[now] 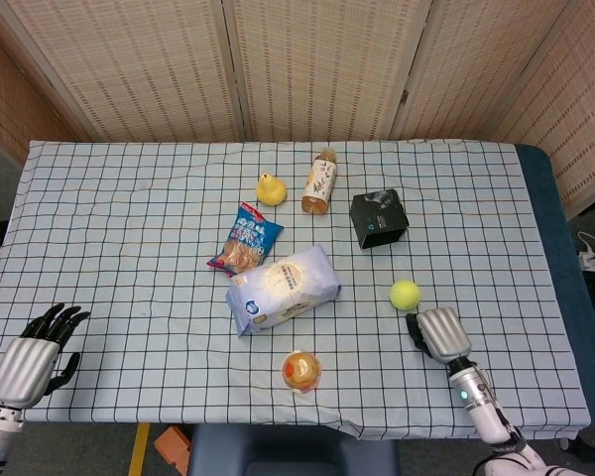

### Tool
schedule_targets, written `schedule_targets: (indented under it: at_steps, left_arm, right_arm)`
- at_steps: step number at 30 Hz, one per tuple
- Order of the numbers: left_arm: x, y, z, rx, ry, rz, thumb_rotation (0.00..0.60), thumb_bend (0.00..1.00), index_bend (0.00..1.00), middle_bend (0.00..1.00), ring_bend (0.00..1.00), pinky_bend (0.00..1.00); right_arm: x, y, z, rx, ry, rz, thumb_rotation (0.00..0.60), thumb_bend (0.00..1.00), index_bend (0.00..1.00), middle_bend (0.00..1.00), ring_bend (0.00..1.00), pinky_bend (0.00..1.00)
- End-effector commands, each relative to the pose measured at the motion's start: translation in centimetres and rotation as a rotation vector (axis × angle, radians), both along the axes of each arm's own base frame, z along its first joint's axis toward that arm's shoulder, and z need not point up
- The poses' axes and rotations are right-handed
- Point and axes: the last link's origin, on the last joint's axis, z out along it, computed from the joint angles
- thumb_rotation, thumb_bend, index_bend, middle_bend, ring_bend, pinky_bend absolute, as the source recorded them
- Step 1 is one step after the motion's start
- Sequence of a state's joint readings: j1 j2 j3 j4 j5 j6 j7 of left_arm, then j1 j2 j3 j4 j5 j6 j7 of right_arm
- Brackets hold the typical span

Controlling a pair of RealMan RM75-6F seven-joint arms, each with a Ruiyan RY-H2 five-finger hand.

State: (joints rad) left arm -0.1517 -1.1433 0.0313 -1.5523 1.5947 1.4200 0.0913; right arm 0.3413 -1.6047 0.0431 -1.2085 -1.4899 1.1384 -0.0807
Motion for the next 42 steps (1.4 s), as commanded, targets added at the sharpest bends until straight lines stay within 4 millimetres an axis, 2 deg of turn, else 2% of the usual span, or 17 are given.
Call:
schedule_targets:
  at_steps: [1, 29, 42]
  left_arm:
    - [0.0, 0.0, 0.0, 0.0, 0.0, -0.001, 0.6, 0.47, 0.17, 0.13, 0.07, 0.22]
    - [-0.1, 0.1, 0.0, -0.002, 0.003, 0.008, 0.6, 0.47, 0.18, 0.13, 0.07, 0.22]
    - [-0.1, 0.0, -0.1, -0.004, 0.006, 0.01, 0.6, 0.47, 0.18, 0.13, 0.07, 0.22]
  right_arm:
    - [-0.1, -0.2, -0.2, 0.002, -0.006, -0.002, 0.6, 0.81, 0.97, 0.88, 0.84, 1.0]
    - [-1.0, -4.7, -2.0, 0.005, 0.031, -0.01, 0.6, 0.81, 0.98, 0.88, 0.84, 1.0]
    - [-0.7, -7.0, -2.2, 0.003, 0.043, 0.0, 0.6, 0.81, 0.98, 0.88, 0.84, 1.0]
